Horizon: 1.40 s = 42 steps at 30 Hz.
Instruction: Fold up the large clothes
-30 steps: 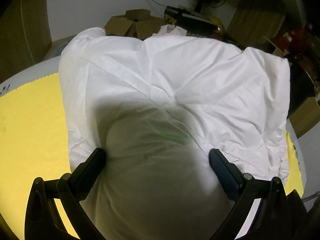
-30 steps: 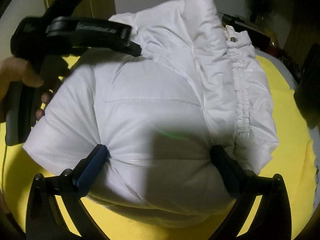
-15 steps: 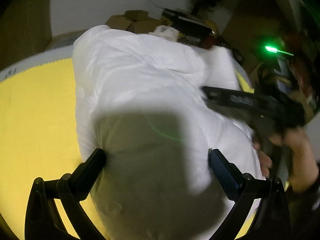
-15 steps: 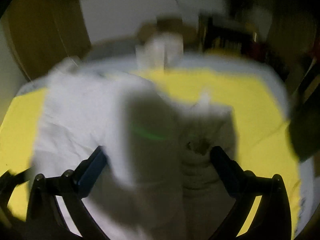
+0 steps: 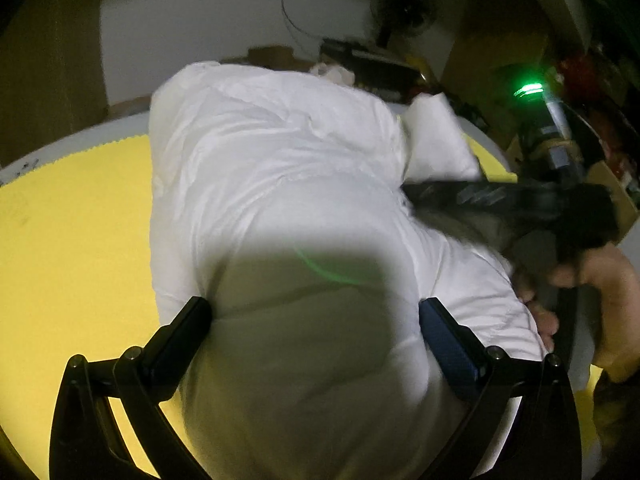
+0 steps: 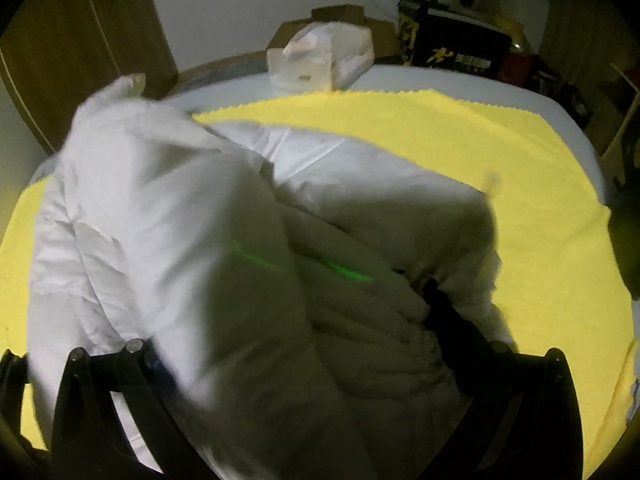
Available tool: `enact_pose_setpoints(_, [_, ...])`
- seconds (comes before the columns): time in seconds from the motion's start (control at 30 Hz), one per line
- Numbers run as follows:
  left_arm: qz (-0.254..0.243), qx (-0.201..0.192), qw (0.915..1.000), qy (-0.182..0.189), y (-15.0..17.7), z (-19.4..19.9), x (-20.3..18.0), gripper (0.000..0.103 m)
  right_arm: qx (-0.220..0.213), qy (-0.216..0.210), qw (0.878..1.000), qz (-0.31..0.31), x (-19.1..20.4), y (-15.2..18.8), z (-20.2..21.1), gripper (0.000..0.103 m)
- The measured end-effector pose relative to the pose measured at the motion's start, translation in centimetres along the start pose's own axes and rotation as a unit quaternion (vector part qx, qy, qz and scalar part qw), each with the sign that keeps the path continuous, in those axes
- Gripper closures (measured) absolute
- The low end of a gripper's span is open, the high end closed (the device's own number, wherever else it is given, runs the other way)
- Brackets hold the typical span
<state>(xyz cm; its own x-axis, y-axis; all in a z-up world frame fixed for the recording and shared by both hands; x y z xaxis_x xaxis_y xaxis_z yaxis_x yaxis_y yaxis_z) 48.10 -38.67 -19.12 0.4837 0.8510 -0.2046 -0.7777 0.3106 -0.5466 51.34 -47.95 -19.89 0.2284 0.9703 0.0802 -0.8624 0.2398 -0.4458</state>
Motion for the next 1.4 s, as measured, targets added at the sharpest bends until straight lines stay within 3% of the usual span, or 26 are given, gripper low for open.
enact_pose_setpoints(0.07, [0.03, 0.022, 0.9986, 0.038, -0.5, 1.2, 1.0, 0.0, -0.044, -0.048, 0.997, -0.044, -1.1, 0.4, 4.0, 0.0])
enact_pose_setpoints(0.13, [0.053, 0.018, 0.9965, 0.063, -1.5, 3.1, 2.6, 0.0, -0.073, -0.102, 0.99, -0.069, -2.5, 1.4, 8.2, 0.0])
enact_pose_setpoints(0.23, [0.074, -0.013, 0.9957, 0.054, -4.1, 5.8, 6.8, 0.0, -0.066, -0.168, 0.98, -0.084, -5.2, 5.4, 13.4, 0.0])
enact_pose_setpoints(0.3, [0.103, 0.0, 0.9928, 0.061, -5.0, 5.5, 9.4, 0.0, -0.057, -0.215, 0.968, -0.115, -6.9, 8.8, 15.3, 0.0])
enact_pose_setpoints(0.37, [0.176, 0.029, 0.9797, 0.091, -5.4, 4.1, 12.6, 0.0, -0.04, -0.249, 0.956, -0.15, -8.4, 12.4, 15.6, 0.0])
enact_pose_setpoints(0.47, [0.261, 0.049, 0.9578, 0.111, -4.6, 2.6, 15.6, 0.0, 0.003, -0.309, 0.927, -0.212, -9.3, 17.1, 13.7, 0.0])
enact_pose_setpoints(0.5, [0.269, 0.05, 0.9552, 0.113, -4.0, 2.6, 16.1, 0.0, 0.021, -0.347, 0.907, -0.238, -9.2, 18.3, 12.7, 0.0])
enact_pose_setpoints(0.53, [0.271, 0.052, 0.9547, 0.111, -3.7, 2.4, 16.3, 0.0, 0.03, -0.37, 0.895, -0.249, -8.9, 18.9, 11.9, 0.0])
enact_pose_setpoints(0.73, [0.262, 0.072, 0.9554, 0.117, -3.0, 1.6, 15.2, 0.0, 0.036, -0.341, 0.908, -0.242, -8.1, 18.6, 8.8, 0.001])
enact_pose_setpoints(0.93, [0.26, 0.079, 0.9547, 0.121, -2.4, 1.3, 14.0, 0.0, 0.039, -0.351, 0.902, -0.25, -6.3, 15.7, 6.7, 0.001])
enact_pose_setpoints(1.13, [0.258, 0.088, 0.9545, 0.122, -2.0, 0.2, 14.0, 0.0, 0.04, -0.332, 0.912, -0.238, -4.0, 14.5, 5.3, 0.002])
enact_pose_setpoints(1.27, [0.274, 0.076, 0.9515, 0.118, -2.6, -0.4, 15.4, 0.0, 0.047, -0.307, 0.923, -0.225, -3.9, 14.7, 5.1, 0.02])
enact_pose_setpoints(1.4, [0.282, 0.075, 0.9481, 0.126, -3.6, -1.4, 16.8, 0.0, 0.055, -0.319, 0.919, -0.226, -4.4, 15.2, 4.9, 0.033])
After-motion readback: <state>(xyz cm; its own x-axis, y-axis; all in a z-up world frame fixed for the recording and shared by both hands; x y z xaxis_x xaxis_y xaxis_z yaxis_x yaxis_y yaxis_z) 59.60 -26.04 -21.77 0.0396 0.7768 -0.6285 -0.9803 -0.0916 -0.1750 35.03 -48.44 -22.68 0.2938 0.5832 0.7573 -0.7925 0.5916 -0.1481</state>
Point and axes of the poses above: each gripper's, at about its wrist camera, not at the fingertips, and z roughly against the way its jaws point, x to its left, y to its underside, the point moved 7 cm from there along -z, roughly the way its jaws point, and after that the axes turned 4 degrees about x, right-handed, at the moved point
